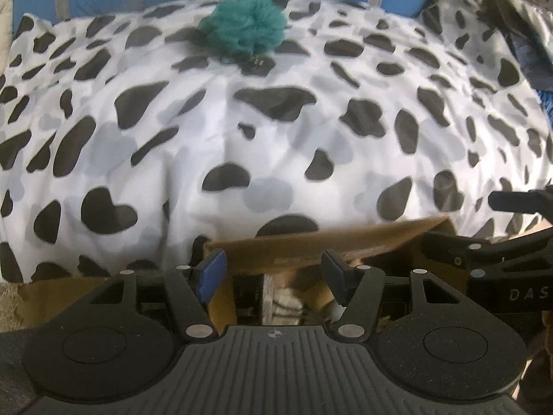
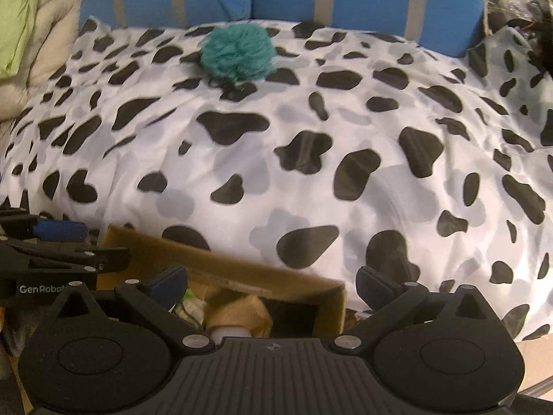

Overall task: Organize soft objects
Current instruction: 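Withdraw both grippers from the cardboard box, then move both grippers back toward the teal loofah on the sheet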

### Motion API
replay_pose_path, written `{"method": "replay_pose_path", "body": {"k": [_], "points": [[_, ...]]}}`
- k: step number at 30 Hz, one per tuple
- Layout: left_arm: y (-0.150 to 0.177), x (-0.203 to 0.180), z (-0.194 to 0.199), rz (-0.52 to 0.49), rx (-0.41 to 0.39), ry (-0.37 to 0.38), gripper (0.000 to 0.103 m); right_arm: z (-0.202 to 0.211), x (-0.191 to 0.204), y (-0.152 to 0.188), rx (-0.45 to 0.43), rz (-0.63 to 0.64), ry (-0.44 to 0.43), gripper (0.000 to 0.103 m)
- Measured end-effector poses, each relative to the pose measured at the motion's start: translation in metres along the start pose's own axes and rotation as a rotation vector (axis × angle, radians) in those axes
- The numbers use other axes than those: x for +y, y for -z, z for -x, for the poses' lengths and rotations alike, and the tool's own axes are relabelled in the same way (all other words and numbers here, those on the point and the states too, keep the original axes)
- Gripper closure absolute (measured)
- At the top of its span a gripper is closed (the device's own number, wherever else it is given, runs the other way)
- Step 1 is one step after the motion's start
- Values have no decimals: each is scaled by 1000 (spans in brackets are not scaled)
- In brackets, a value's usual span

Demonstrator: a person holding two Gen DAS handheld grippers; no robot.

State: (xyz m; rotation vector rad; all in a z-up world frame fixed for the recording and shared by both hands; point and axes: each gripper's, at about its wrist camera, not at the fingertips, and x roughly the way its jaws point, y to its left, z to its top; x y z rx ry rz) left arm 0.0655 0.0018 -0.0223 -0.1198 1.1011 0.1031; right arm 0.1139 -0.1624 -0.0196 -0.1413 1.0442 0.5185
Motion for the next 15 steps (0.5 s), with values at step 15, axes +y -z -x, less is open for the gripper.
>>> {"method": "replay_pose_path", "body": {"k": [15], "points": [[-15,-15,8,-25,-60,37,43,12,-31,-18,-123,-20,85,0]]}}
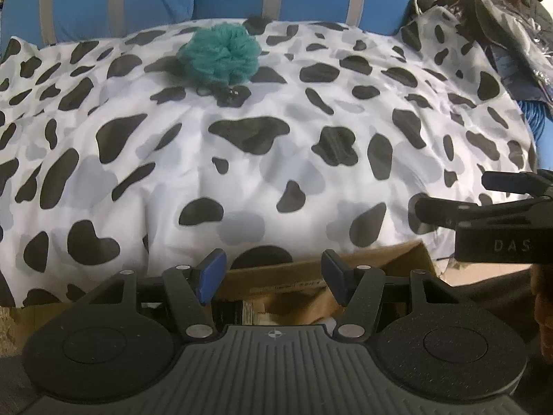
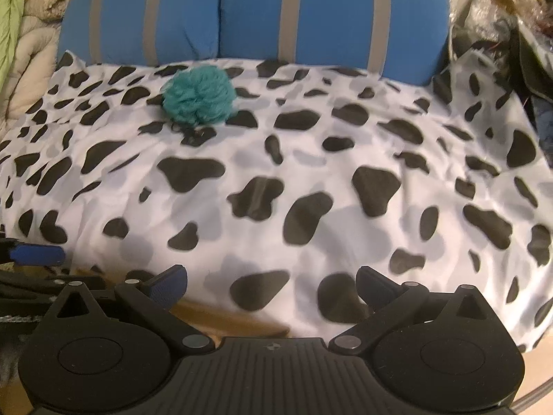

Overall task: Organize soft objects
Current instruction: 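Move both grippers back toward the teal loofah on the sheet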

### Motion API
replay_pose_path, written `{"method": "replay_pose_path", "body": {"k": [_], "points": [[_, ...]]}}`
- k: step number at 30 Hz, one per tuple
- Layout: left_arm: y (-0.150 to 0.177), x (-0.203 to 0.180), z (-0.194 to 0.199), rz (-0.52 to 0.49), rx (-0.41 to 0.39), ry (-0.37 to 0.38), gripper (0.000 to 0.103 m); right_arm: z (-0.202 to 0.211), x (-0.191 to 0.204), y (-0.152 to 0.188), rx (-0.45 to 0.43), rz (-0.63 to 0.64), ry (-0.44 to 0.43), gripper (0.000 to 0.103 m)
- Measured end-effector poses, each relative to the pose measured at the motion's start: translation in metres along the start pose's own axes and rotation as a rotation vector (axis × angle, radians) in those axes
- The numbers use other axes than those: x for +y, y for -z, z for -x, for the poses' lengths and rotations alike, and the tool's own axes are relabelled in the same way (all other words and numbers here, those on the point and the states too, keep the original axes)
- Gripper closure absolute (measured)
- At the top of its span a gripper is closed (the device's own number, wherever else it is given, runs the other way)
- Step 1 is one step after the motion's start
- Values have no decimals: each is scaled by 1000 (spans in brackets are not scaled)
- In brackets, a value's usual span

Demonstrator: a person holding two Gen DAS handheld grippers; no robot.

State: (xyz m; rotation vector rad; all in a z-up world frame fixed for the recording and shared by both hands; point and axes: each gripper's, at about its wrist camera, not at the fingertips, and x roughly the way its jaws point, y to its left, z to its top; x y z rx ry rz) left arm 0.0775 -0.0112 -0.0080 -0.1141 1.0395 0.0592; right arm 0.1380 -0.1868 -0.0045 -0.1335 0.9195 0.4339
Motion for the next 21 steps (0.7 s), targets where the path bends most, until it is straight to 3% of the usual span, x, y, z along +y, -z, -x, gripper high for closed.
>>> {"method": "replay_pose_path", "body": {"k": [21], "points": [[-37,18,-4,35,-174,5,43,-18,-26,-40,-95,-37,0,0]]}}
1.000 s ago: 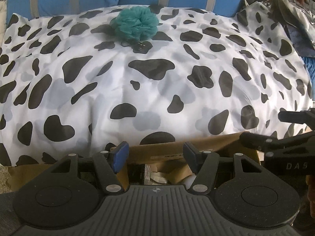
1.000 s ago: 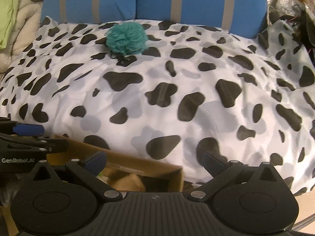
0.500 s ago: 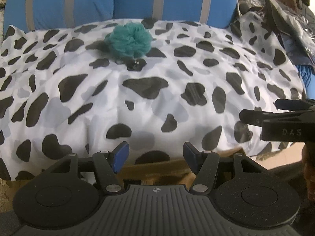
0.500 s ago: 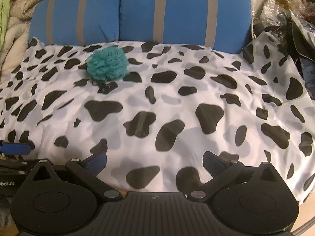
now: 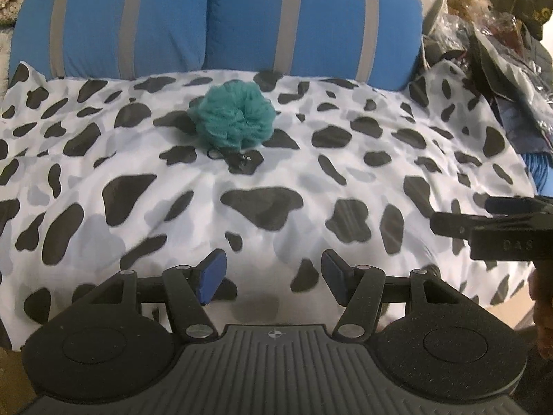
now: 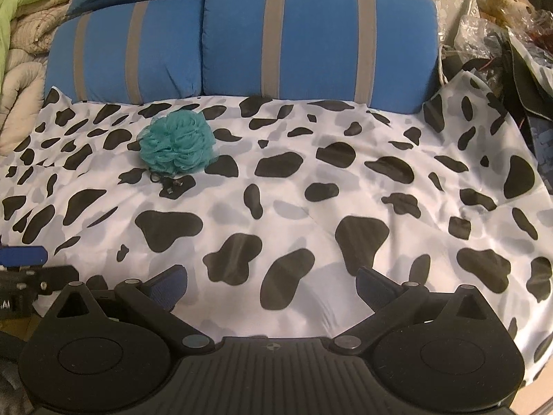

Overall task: Organize soft objects
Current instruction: 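Move both grippers back toward the teal loofah on the sheet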

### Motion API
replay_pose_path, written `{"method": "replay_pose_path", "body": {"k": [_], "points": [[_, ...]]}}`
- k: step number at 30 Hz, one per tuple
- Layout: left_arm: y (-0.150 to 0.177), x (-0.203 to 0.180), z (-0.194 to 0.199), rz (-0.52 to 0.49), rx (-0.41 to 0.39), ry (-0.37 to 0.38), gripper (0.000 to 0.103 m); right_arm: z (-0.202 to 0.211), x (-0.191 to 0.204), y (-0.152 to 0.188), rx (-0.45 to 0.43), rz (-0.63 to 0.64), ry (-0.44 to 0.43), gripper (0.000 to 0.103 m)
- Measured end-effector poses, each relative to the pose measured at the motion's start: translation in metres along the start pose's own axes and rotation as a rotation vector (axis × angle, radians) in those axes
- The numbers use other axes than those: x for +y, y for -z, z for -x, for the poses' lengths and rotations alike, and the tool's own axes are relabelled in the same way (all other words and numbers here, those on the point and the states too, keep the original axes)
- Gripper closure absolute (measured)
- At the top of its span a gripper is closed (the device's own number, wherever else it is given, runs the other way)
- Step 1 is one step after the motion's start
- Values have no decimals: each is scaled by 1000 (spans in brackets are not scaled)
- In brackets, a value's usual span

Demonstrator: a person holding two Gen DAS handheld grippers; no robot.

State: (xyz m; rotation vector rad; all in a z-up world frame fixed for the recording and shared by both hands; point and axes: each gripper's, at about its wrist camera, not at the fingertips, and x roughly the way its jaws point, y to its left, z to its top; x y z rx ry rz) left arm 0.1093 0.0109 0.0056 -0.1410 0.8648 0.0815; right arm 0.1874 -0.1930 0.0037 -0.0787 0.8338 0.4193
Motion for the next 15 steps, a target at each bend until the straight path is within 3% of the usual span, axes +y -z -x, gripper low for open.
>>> {"method": "replay_pose_path", "body": {"k": [12,15], "points": [[-27,17,-23,-17,-43,-16,41,-24,6,-22,-18,64,-33,0],[-35,25,-27,-3,-53,-24,35,-34,9,-29,-17,80,-53,0]]}}
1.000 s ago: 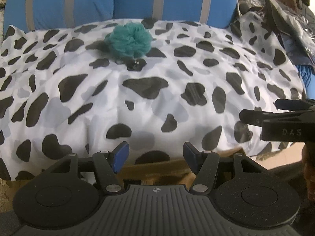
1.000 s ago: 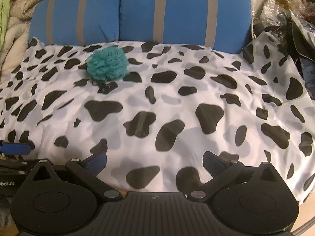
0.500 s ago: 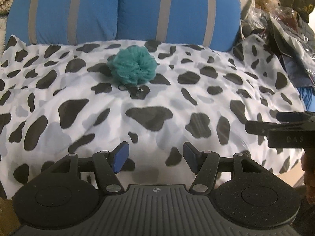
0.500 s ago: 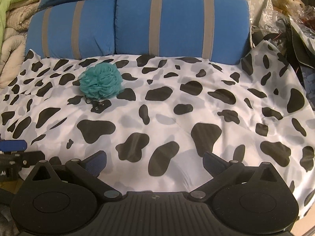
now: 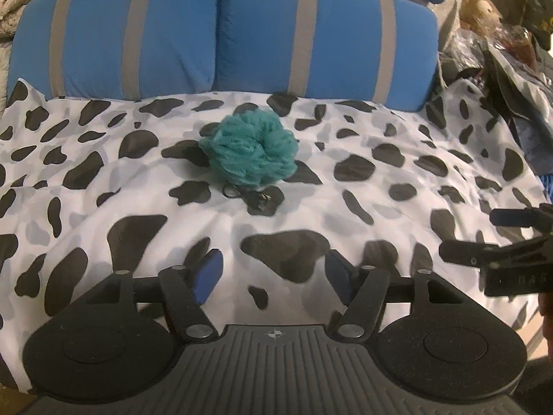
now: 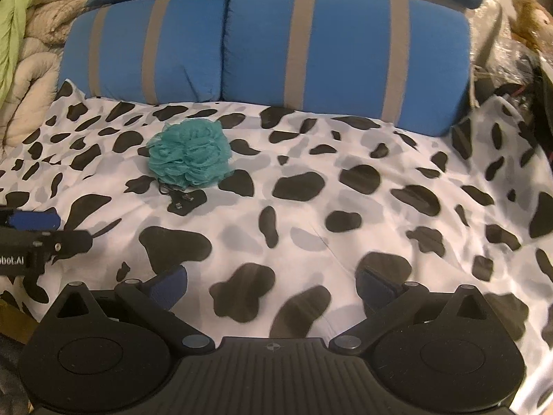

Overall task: Organize soft objects
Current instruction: 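Move both grippers back toward the teal loofah on the sheet, then lower the right gripper onto the black USB cable and close on it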

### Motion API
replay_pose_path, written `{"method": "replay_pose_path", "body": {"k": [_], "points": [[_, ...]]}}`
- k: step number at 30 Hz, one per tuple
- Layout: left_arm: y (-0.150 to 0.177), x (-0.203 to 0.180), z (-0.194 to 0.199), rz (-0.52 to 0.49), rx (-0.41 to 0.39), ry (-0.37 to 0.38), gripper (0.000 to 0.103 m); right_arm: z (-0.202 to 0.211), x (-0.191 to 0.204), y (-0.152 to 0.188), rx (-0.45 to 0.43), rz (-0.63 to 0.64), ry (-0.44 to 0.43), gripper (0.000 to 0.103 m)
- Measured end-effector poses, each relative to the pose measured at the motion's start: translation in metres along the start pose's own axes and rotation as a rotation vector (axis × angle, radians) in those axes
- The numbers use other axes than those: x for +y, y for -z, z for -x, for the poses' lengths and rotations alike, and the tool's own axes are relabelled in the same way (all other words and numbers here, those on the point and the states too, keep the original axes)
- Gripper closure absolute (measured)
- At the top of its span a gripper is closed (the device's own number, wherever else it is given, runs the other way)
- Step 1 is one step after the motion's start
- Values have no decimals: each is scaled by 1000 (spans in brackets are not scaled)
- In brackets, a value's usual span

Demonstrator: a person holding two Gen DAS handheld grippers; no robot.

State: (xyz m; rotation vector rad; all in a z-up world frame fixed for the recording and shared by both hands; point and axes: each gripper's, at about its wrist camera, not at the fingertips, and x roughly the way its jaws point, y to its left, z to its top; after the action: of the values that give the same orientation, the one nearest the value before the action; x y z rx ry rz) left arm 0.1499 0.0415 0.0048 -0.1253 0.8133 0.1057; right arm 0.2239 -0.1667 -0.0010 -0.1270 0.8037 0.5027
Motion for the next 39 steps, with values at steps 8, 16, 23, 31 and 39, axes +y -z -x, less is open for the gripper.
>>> {"method": "replay_pose_path", "body": {"k": [8,16,23,31,39], "points": [[-18,23,-18,34,11,-30,34,-37,20,-19,3,122,-77,0],[-36,43,-28,59,38,-18,34,-90,45,-38,18,216,-203,6],[-44,52,-25,95,55,-8,34,-138,63,-51,25,239,-261,19],[-48,51,-25,77,66,-15,34,-187,90,-59,27,304,-260,34],[-50,50,-22,46,58,-33,34,-220,104,-66,37,301,-261,45]]}}
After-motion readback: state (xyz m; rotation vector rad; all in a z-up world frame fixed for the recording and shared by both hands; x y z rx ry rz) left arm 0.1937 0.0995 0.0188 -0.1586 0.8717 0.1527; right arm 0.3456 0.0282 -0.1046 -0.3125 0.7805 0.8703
